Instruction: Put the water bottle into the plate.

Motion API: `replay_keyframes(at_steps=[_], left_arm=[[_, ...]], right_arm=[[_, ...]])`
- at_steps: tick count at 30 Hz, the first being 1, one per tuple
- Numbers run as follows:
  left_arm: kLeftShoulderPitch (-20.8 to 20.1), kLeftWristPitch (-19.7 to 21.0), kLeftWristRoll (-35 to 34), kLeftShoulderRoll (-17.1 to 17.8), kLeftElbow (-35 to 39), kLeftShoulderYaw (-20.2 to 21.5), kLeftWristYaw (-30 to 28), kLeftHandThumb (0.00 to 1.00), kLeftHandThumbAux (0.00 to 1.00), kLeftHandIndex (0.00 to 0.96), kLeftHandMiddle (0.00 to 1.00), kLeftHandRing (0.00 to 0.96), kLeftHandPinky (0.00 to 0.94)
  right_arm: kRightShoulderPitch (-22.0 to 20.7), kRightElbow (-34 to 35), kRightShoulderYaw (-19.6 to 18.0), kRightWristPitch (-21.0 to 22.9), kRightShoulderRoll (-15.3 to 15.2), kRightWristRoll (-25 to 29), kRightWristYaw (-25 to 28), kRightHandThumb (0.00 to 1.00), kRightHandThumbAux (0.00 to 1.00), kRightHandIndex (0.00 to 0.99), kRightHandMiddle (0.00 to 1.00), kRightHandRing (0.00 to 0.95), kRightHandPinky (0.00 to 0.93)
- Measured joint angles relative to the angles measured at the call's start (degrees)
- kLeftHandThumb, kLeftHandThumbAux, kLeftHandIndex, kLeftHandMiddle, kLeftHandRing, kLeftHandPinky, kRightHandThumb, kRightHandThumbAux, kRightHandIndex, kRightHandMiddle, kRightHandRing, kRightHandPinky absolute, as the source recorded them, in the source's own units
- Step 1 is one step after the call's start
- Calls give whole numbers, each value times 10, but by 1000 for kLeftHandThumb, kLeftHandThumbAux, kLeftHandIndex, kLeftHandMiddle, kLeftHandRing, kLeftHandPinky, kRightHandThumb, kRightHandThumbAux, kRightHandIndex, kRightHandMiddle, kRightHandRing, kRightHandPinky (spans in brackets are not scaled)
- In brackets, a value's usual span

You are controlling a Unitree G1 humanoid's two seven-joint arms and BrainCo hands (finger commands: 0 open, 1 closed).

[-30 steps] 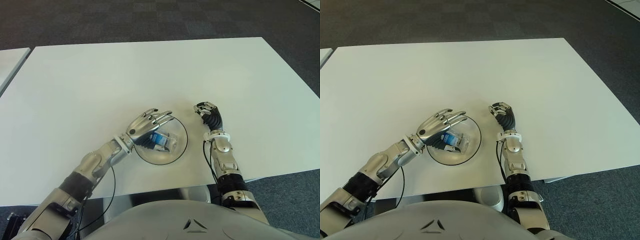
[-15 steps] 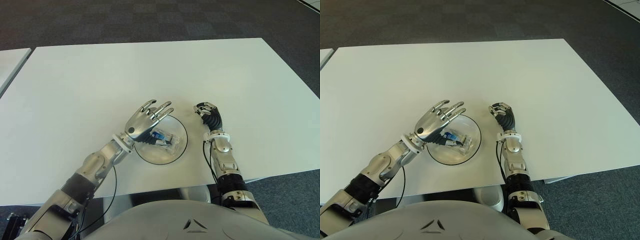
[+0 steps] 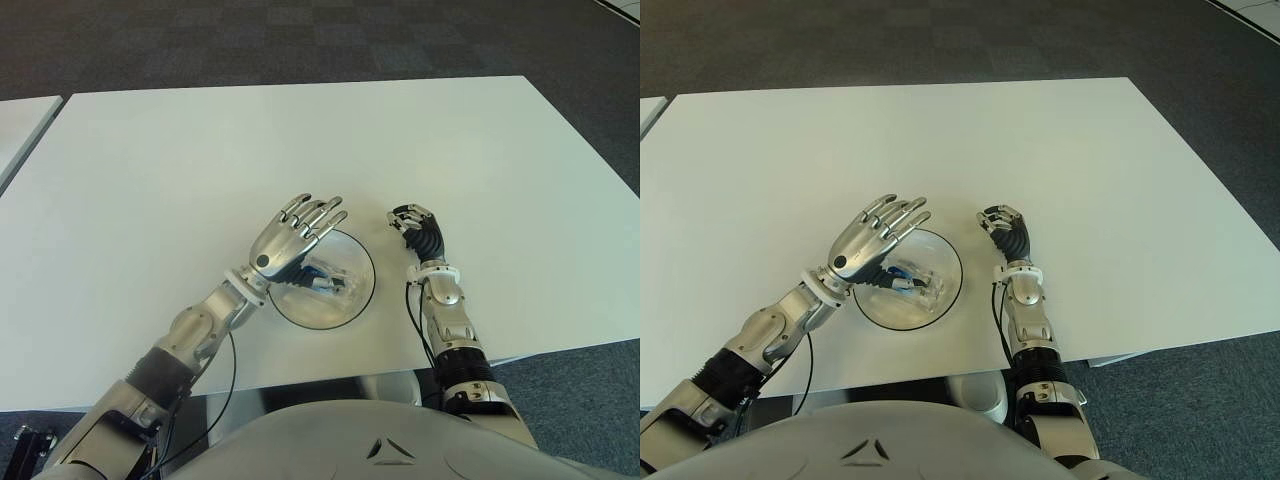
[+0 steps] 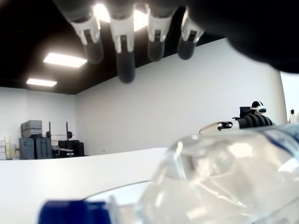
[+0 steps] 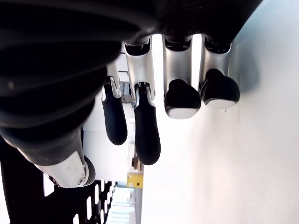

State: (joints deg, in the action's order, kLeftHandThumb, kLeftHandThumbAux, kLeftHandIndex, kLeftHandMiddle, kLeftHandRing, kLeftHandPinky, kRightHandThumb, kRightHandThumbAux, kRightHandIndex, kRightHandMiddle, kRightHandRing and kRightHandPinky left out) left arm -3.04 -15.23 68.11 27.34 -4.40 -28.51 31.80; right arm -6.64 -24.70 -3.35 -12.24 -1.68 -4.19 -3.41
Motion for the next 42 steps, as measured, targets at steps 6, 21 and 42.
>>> replay_keyframes(at_steps=[6,21,42], left_arm=[[1,5,2,0,0,-2,4,164,141,0,0,0,0],[18,-4,-61,-16,1,0,-3,112,193,0,0,0,0],[9,-295,-510,-83,-156,92,-94,41,295,0,0,0,0]], right_arm=[[0,0,0,-1,0,0,0,844,686,415,596,872,868],[0,-1,0,-3,0,0,-1,844,686,415,598,874,870],[-1,-1,0,-3,-5,-1,-1,844,686,414,598,876,871]])
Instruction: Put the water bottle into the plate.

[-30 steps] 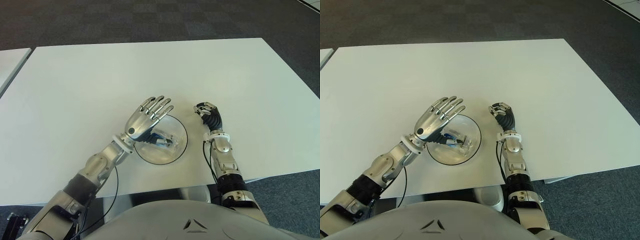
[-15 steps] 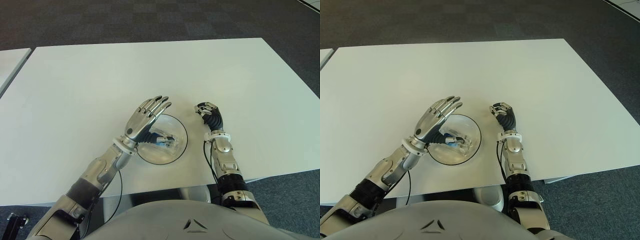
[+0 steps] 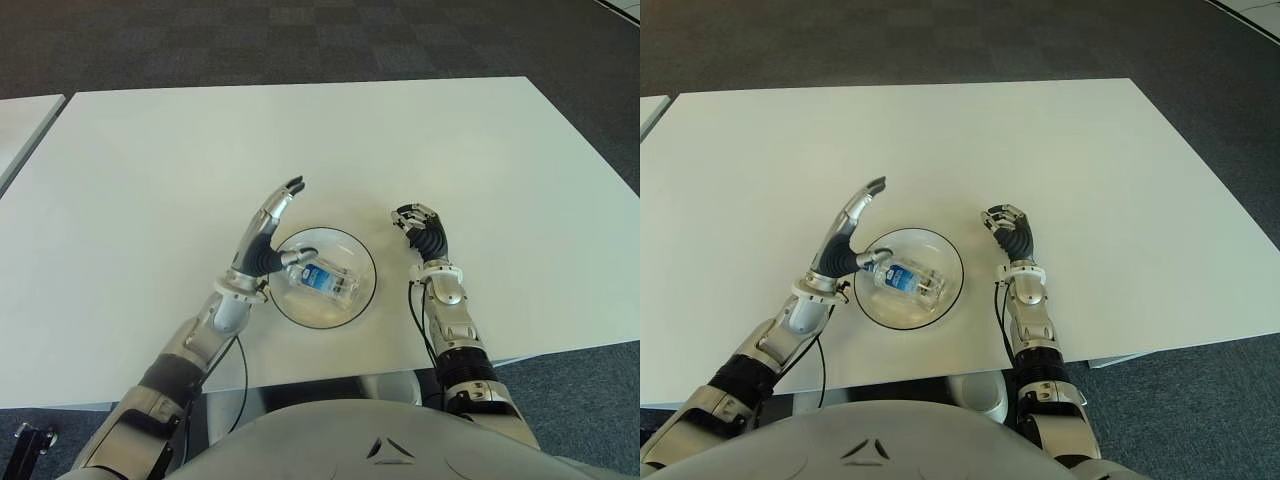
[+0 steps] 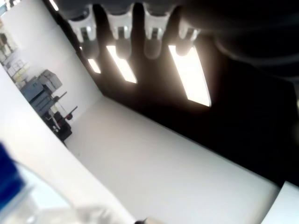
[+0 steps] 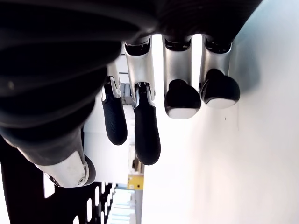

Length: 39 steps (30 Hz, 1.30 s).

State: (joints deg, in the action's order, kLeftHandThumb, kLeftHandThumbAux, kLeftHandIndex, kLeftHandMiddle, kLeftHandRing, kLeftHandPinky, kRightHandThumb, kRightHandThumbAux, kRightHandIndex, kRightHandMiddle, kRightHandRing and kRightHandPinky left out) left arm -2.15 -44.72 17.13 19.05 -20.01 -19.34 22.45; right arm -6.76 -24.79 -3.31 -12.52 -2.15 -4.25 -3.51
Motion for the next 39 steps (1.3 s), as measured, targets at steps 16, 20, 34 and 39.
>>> replay_keyframes(at_steps=[16,20,34,39], left_arm=[[44,34,-374,-26,36,96,-280,50,310,0,0,0,0],[44,68,-434,-48,35,130,-332,45,363,0,0,0,0],[63,169,-428,-144,64,228,-280,106,641,348,288,239,253],[64,153,-357,-171,54,248,-228,161,715,454,399,350,350]], right_arm=[[0,0,3,0,-1,-1,-2,844,686,415,596,872,866],[0,0,4,0,-1,-1,-2,844,686,415,597,871,867],[0,0,6,1,-1,0,-2,845,686,417,600,871,868],[0,-3,6,1,-1,0,-2,845,686,418,600,872,869]])
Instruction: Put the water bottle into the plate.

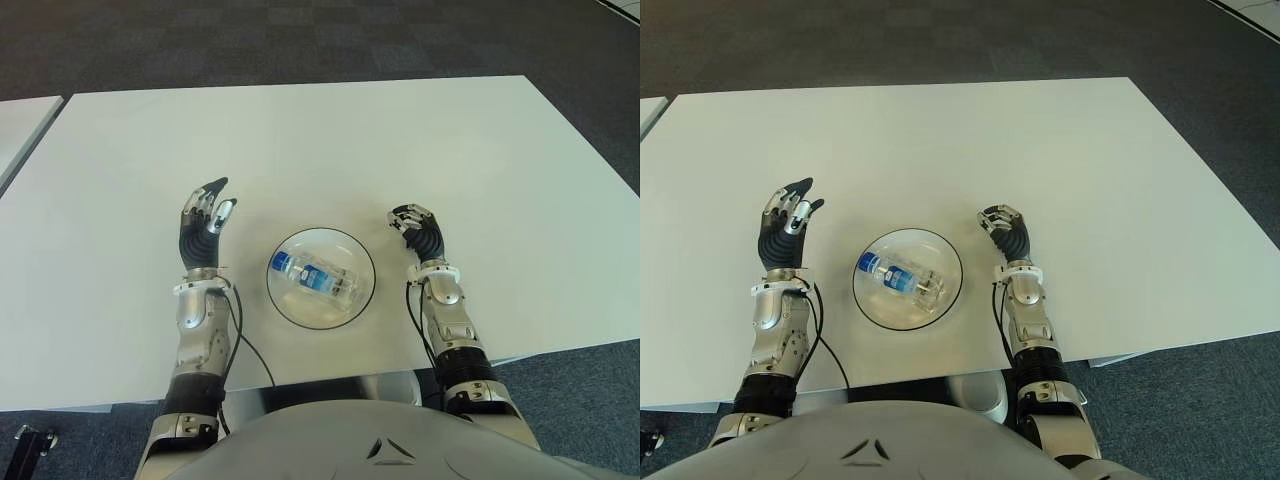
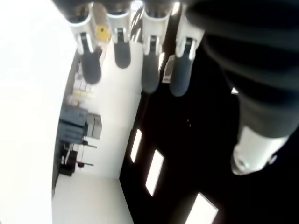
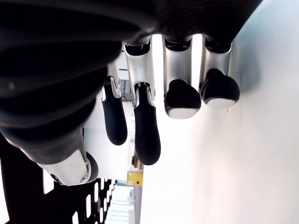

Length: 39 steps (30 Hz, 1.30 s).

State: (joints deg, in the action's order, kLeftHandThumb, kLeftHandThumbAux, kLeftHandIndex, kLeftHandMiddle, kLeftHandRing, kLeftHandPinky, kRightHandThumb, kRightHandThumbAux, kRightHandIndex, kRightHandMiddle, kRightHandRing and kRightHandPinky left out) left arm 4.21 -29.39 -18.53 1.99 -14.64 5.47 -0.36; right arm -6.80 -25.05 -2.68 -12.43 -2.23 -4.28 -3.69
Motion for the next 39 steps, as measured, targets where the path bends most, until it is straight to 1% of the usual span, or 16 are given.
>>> replay_keyframes(at_steps=[2,4,5,6,7,10,12,19,24,29,39], left_arm=[[-1,-4,24,-6,-8,7,16,170,732,470,417,370,375],[-1,-6,47,-10,-15,11,32,183,766,489,450,417,436],[-2,-6,58,-11,-18,13,39,284,756,478,473,443,464],[-3,-5,73,-12,-21,15,49,433,741,462,508,482,505],[-4,-5,86,-13,-25,17,59,530,731,453,538,518,543],[-11,-11,118,-15,-41,25,80,647,719,442,593,584,609],[-15,-23,133,-14,-53,27,87,676,716,440,618,609,634],[-28,-55,176,-7,-87,28,94,704,714,438,687,671,674],[-35,-67,194,0,-103,29,94,705,714,438,705,686,677],[-35,-65,207,6,-119,30,99,704,714,438,704,681,653],[-35,-33,212,10,-126,31,100,704,714,437,686,663,637]], right_arm=[[0,-1,0,0,0,0,0,845,686,418,600,872,869],[0,-1,0,0,0,0,0,845,686,417,600,871,869],[0,-1,0,0,0,0,0,845,686,417,601,871,869],[0,-1,0,0,0,0,0,844,686,416,601,871,869],[0,-1,0,0,1,0,-1,844,686,416,601,871,869],[0,-1,1,0,2,0,-2,844,687,415,600,870,869],[0,-1,1,0,2,0,-2,844,687,414,599,870,868],[-1,-1,3,0,3,0,-3,844,687,412,599,868,866],[-1,-1,4,0,5,0,-4,844,687,412,599,867,866],[-1,-1,5,0,4,0,-4,844,687,414,601,867,867],[-1,-3,5,-1,3,-1,-4,845,686,418,604,870,869]])
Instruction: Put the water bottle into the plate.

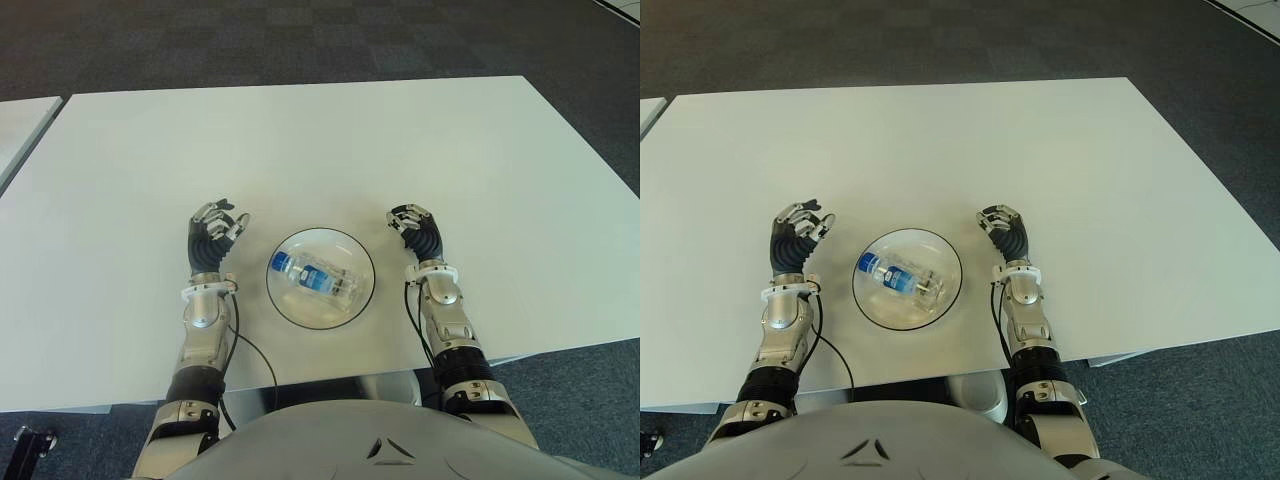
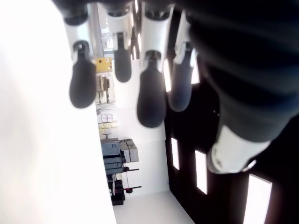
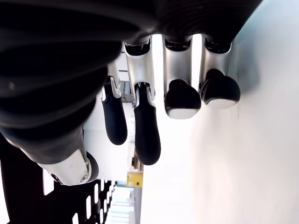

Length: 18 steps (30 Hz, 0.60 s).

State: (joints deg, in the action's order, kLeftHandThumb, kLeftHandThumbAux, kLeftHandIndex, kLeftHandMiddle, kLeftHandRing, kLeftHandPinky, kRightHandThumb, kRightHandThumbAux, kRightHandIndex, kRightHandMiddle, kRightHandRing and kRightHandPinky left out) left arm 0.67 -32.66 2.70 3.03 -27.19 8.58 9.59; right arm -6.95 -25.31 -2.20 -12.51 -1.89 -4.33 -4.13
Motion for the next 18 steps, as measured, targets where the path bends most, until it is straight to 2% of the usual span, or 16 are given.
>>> replay_keyframes(at_steps=[17,18], left_arm=[[-4,20,0,0,-16,1,7,705,714,438,689,663,646],[-4,21,0,0,-17,1,9,705,714,438,690,663,648]], right_arm=[[0,0,-1,0,0,1,8,844,687,415,605,866,867],[0,0,-1,0,0,1,8,845,686,422,582,866,868]])
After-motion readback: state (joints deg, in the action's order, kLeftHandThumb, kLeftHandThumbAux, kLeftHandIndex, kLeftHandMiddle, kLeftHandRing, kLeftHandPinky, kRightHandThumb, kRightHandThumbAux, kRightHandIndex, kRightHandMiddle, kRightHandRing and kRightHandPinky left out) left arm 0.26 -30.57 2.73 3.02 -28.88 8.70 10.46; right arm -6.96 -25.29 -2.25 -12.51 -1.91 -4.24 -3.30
